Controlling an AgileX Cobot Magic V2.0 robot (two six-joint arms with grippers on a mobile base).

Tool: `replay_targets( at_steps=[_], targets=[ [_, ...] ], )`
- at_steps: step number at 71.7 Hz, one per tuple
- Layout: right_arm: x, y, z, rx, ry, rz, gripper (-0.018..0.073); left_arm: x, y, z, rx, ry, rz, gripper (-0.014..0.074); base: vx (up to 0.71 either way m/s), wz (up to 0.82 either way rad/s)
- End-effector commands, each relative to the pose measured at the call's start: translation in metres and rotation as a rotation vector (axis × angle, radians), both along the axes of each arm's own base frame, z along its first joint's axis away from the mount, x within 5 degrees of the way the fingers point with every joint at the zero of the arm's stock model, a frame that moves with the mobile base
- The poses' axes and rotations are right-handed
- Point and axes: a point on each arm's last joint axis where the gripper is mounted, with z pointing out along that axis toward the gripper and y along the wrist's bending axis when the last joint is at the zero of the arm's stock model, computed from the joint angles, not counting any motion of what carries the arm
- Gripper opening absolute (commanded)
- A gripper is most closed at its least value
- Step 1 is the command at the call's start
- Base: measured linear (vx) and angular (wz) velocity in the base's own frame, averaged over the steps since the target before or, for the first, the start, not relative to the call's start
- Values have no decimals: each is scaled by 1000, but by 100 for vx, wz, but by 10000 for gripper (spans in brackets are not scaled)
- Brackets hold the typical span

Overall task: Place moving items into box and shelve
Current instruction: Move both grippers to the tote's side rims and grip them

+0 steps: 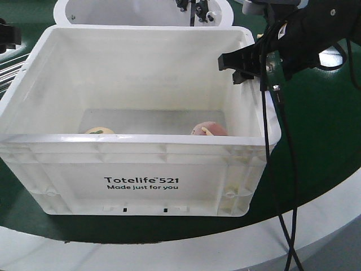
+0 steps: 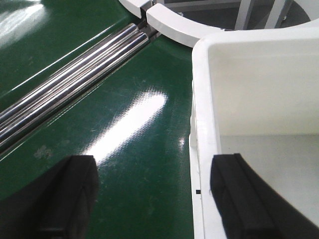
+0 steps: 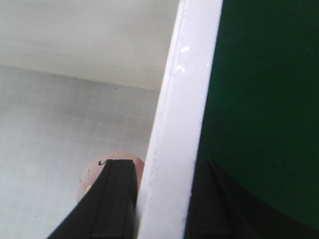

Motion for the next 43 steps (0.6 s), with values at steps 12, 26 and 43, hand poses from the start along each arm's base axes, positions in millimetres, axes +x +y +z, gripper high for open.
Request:
replay_targets(
  at_steps=[12, 26, 43],
  targets=[
    [-4, 2, 24, 51, -96, 34, -12, 10, -2, 7, 12, -44, -29, 591, 0, 0],
    [-4, 2, 24, 42, -100, 48, -12, 26, -8, -15, -11, 57, -57, 591, 0, 0],
    [-4, 2, 24, 31, -106, 66, -12, 33, -12, -23, -44, 89, -59, 591, 0, 0]
  ],
)
